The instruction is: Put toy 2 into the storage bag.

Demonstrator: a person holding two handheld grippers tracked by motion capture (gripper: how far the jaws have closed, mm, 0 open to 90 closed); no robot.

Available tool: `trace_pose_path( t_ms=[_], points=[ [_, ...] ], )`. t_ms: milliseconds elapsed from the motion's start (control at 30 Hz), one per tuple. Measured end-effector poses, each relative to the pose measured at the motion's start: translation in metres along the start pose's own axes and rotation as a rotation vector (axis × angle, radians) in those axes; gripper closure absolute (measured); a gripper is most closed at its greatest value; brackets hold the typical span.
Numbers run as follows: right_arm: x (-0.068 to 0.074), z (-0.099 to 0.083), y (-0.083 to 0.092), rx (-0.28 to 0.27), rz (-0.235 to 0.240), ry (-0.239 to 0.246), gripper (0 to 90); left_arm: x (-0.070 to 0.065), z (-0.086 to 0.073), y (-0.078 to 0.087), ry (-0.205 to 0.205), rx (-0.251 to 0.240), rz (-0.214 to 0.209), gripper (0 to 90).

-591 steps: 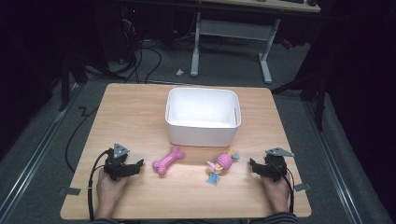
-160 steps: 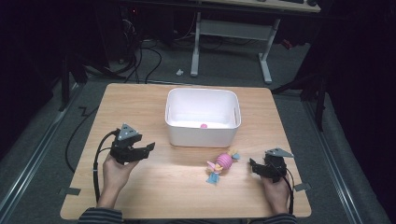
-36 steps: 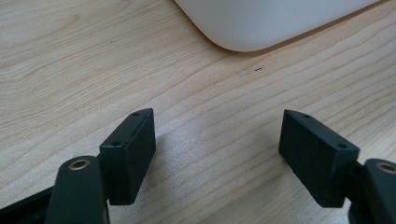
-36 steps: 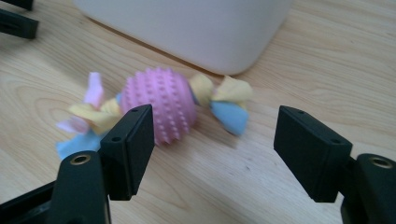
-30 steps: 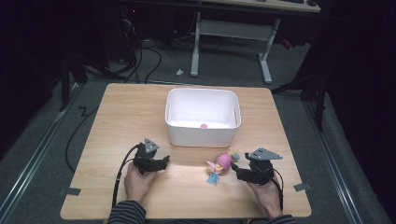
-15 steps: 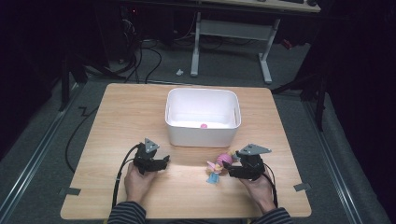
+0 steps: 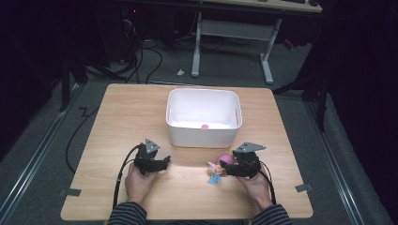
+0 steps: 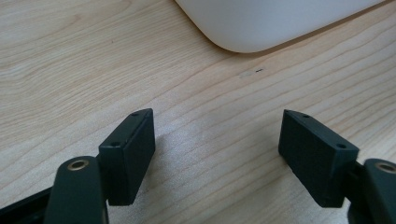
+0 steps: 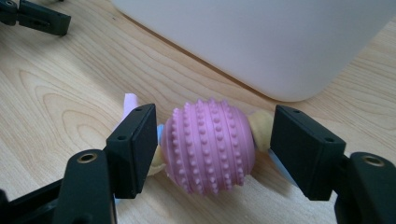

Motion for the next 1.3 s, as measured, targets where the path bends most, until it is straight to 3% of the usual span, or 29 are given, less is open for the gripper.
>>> trace_pose_path(
  t_ms=[333,700,767,1300],
  points=[
    [-0.001,-0.001,-0.010,0.044,0.022,0.010,36.0,0.000,0.000,0.000,0.000,0.001,0.002,27.2],
    [0.000,-0.001,-0.009,0.049,0.028,0.019,38.9,0.000,0.000,0.000,0.001,0.000,0.001,27.2],
    [0.000,-0.001,-0.006,0.046,0.014,0.030,39.3,0.000,0.000,0.000,0.001,0.000,0.001,27.2],
    [-0.009,0.004,0.027,-0.019,0.028,-0.005,39.5,0.000,0.000,0.000,0.001,0.000,0.003,27.2]
  ],
)
Point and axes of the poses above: each handheld gripper's, and its own axes: y roughly backward along the jaws, z roughly out of its top, x roughly to its left, the point moved 2 cm from there along -y, roughly forward along the jaws, and after that the axes turned 14 degrees about -y, right-handed, at the moved point
